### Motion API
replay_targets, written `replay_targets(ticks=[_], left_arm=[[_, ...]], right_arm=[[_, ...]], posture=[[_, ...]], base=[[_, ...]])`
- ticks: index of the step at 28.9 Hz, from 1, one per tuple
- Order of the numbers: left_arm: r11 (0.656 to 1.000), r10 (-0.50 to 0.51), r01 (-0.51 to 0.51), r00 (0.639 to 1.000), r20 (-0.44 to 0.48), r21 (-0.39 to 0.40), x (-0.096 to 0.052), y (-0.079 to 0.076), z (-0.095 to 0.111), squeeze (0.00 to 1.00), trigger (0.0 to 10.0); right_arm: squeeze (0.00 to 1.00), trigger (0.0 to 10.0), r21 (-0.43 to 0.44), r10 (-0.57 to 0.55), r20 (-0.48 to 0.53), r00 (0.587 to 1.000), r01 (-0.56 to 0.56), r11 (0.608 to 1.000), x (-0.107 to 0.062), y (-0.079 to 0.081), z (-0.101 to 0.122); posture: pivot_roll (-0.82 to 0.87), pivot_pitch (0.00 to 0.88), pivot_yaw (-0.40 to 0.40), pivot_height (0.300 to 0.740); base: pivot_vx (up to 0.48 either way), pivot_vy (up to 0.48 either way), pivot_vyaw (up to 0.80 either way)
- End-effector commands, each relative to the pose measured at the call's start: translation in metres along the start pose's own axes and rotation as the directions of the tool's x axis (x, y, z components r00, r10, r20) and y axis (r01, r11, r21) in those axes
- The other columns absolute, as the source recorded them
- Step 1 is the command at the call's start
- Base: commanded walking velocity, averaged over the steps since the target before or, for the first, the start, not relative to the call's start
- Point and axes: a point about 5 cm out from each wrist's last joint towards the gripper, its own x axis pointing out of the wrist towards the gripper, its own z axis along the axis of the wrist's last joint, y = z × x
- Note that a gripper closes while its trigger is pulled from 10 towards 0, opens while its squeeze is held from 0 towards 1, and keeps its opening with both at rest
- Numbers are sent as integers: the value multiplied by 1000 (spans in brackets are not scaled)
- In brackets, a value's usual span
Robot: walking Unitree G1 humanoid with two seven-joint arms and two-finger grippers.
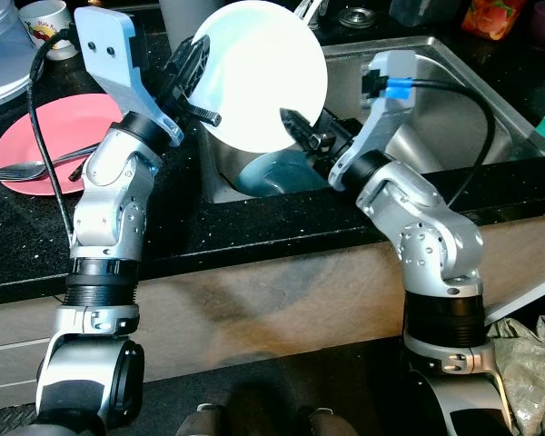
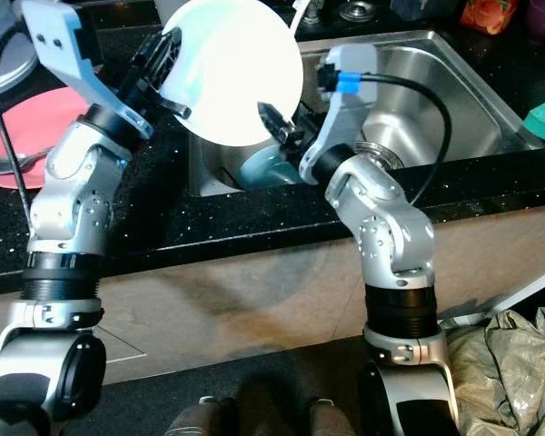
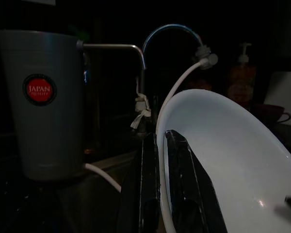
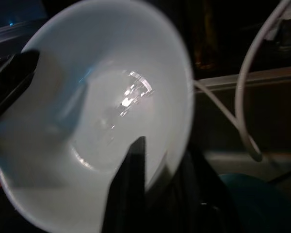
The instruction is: Kitchen organization
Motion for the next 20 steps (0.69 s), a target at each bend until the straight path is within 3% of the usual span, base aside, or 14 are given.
replay_targets(ticks=[1, 15, 16, 17, 18, 20], left_arm=[[1000, -29, 29, 999, 31, 7, -1, -6, 5, 0, 0], [998, -58, 58, 998, 24, 7, -1, -13, 4, 0, 0], [998, -67, 67, 998, 15, 7, 0, -15, 3, 98, 2196], [998, -67, 67, 998, 15, 7, 0, -15, 3, 98, 2196], [997, -75, 75, 997, 10, 9, 0, -16, 2, 1000, 10000], [996, -84, 83, 996, 6, 12, 0, -18, 1, 1000, 10000]], right_arm=[[0, 0, 20, 15, -1, 1000, -15, 1000, 3, 3, -2], [0, 0, 38, 13, 18, 1000, -13, 999, 3, 2, 1], [0, 0, 37, 13, 21, 1000, -14, 999, 3, 2, 1], [0, 0, 37, 13, 21, 1000, -14, 999, 3, 2, 1], [0, 0, 36, 12, 24, 1000, -13, 999, 3, 2, 2], [0, 0, 37, 10, 28, 1000, -11, 999, 3, 2, 2]], posture=[[5, 187, 27, 740], [3, 189, 26, 740], [3, 189, 26, 740], [3, 189, 26, 740], [3, 189, 26, 740], [3, 189, 26, 740]], base=[[0, 0, 0], [0, 0, 0], [0, 0, 0], [0, 0, 0], [0, 0, 0], [0, 0, 0]])
